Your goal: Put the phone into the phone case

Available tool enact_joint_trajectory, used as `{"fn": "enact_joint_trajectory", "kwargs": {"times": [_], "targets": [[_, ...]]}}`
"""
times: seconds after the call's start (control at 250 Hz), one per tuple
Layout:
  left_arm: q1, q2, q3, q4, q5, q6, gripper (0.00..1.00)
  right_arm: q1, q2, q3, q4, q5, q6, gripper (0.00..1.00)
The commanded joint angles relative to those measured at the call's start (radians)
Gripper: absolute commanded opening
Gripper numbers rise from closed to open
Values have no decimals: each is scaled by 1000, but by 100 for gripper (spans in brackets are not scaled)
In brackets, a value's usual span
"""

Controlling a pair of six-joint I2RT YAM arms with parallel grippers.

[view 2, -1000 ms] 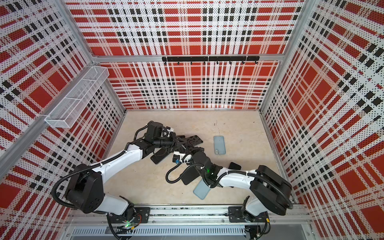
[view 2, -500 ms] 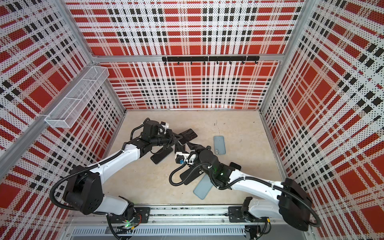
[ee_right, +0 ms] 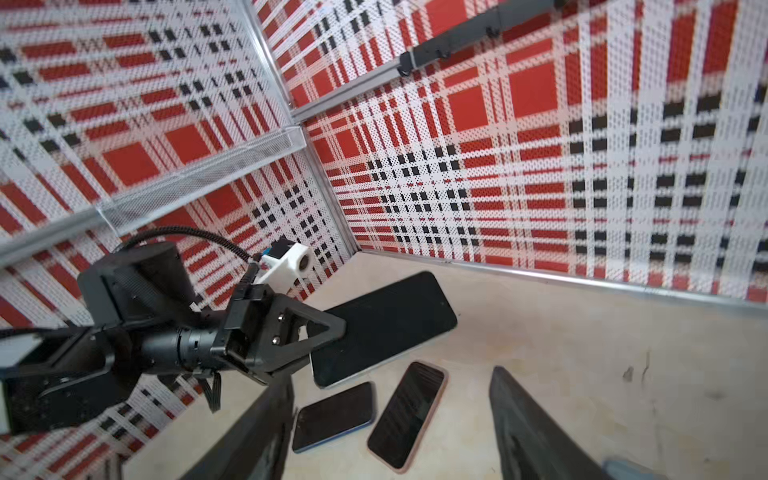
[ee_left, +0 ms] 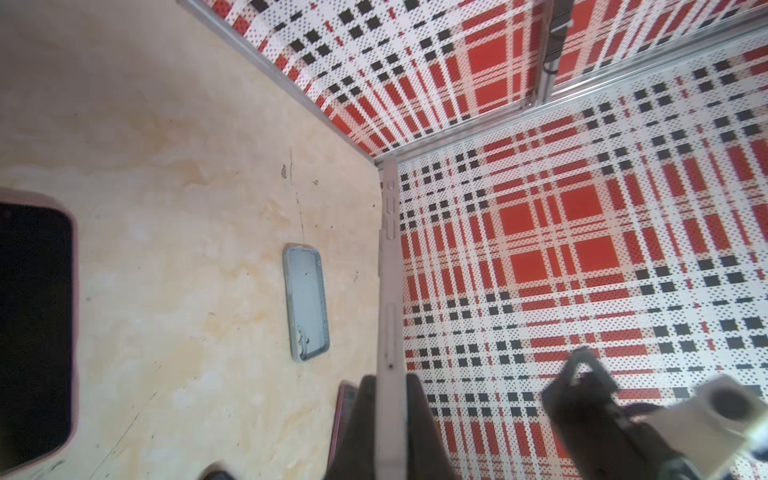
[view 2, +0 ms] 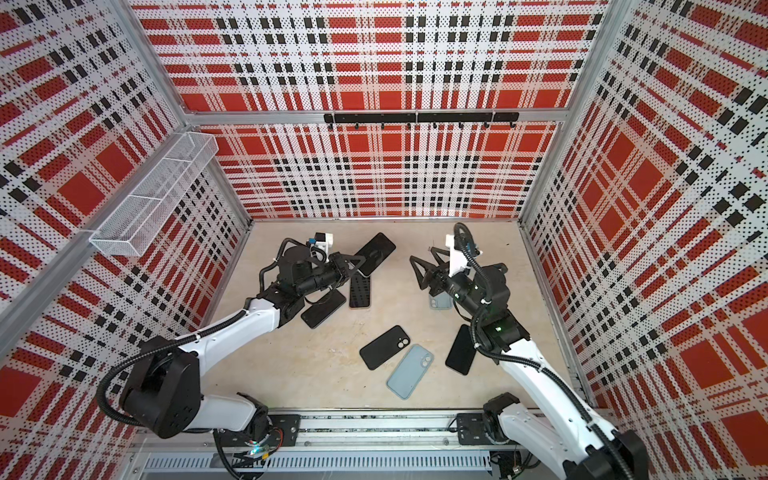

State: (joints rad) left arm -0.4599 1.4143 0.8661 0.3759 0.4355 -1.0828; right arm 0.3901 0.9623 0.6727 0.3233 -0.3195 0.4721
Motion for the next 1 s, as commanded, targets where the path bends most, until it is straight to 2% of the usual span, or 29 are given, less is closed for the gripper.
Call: {"fn": "enact_joint_trajectory", "kwargs": {"times": [0.0,0.14,0.272,0.304,0.504,0.668,0.752,0.864,0.996], "targets": [[-33,-31,-2,274,-47,-47,0,-55,77,-132,376,-165,528,71],[-71,2,-4,415,-62,-110,0,-58,242,-202,720,-173,749,68],[-86,48,-3,550,-61,-167,0,-55,440,-202,1093,-158,953,65],[-88,60,-3,571,-58,-182,0,-50,462,-184,1096,-162,974,65],[-84,136,-10,709,-27,-266,0,36,470,-68,1059,-113,886,67],[-92,157,-43,780,-23,-288,0,60,552,11,1091,-126,931,68],[-98,169,-66,831,-21,-304,0,77,590,38,1089,-127,932,65],[-100,172,-109,902,-45,-338,0,102,585,19,1069,-91,890,63],[-89,142,-137,886,-43,-320,0,110,506,-40,980,-43,811,66]]}}
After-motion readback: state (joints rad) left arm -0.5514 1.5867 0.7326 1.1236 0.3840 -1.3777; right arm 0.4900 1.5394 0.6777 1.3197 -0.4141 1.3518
